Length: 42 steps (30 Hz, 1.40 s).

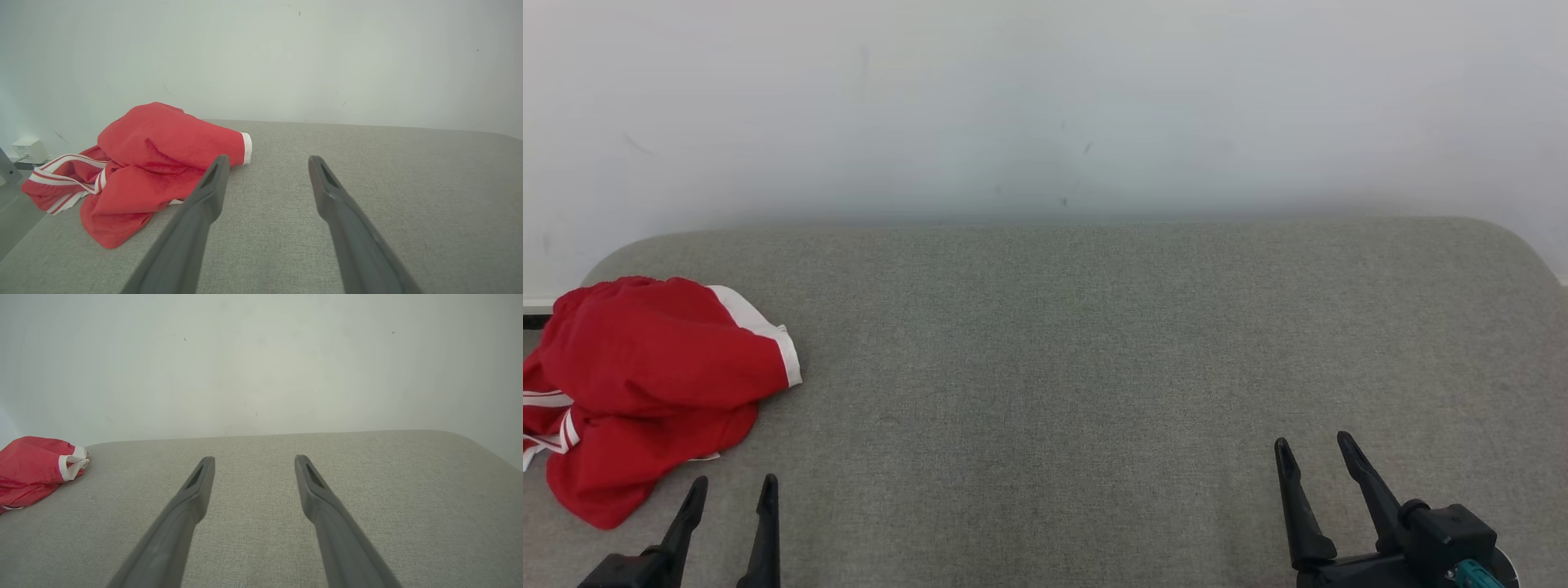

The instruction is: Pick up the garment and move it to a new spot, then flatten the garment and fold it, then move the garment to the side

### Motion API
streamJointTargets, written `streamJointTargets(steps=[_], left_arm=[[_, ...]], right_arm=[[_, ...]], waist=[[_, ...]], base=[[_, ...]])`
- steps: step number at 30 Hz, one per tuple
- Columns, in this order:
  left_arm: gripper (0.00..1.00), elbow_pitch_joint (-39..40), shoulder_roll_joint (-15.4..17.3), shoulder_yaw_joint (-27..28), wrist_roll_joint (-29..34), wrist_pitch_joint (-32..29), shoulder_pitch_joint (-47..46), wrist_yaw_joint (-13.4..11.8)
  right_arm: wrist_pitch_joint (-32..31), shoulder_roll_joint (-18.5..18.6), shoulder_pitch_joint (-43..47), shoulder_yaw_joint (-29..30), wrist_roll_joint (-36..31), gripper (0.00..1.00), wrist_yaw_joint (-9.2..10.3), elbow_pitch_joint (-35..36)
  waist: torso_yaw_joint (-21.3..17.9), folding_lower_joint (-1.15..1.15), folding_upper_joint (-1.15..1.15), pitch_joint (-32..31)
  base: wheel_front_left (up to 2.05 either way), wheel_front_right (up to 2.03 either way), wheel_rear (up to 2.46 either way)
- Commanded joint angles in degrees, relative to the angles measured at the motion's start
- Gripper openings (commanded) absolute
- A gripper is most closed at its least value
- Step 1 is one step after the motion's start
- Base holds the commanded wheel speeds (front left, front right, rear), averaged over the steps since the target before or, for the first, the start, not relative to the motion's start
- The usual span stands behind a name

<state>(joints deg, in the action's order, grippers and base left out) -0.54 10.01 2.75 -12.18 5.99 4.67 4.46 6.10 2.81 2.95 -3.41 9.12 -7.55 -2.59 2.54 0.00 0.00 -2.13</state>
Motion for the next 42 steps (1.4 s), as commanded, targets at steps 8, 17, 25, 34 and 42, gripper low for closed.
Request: streamJointTargets(steps=[8,17,25,34,42], left_arm=[[1.00,-0.1,0.5,0.1,-0.4,0.5,0.7,-0.7],[1.00,-0.4,0.8,-0.2,-0.8,0.7,0.4,-0.9],[1.00,-1.1,1.5,-0.4,-1.0,0.6,-0.6,-1.1],[1.00,-0.9,2.5,-0.8,-0.7,0.0,-0.6,-1.3],[1.00,-0.7,3.5,-0.3,-1.0,-0.4,0.3,-1.9]], right_arm=[[0.3,0.1,0.2,0.2,1.7,1.00,0.12,-0.5],[0.4,0.1,0.2,0.1,1.9,1.00,0.12,-0.6],[0.9,0.1,0.5,-0.4,2.9,1.00,0.12,-1.4],[1.5,0.1,0.7,-0.6,3.6,1.00,0.12,-2.9],[2.0,0.1,-0.1,-1.5,4.0,1.00,0.12,-4.0]], waist=[[-0.2,0.00,0.00,0.1],[0.2,0.00,0.00,0.2],[4.1,0.00,0.00,0.3],[12.1,0.00,0.00,0.4],[19.8,0.00,0.00,0.1]], base=[[0.00,0.00,0.00],[0.00,0.00,0.00],[0.00,0.00,0.00],[0.00,0.00,0.00],[0.00,0.00,0.00]])
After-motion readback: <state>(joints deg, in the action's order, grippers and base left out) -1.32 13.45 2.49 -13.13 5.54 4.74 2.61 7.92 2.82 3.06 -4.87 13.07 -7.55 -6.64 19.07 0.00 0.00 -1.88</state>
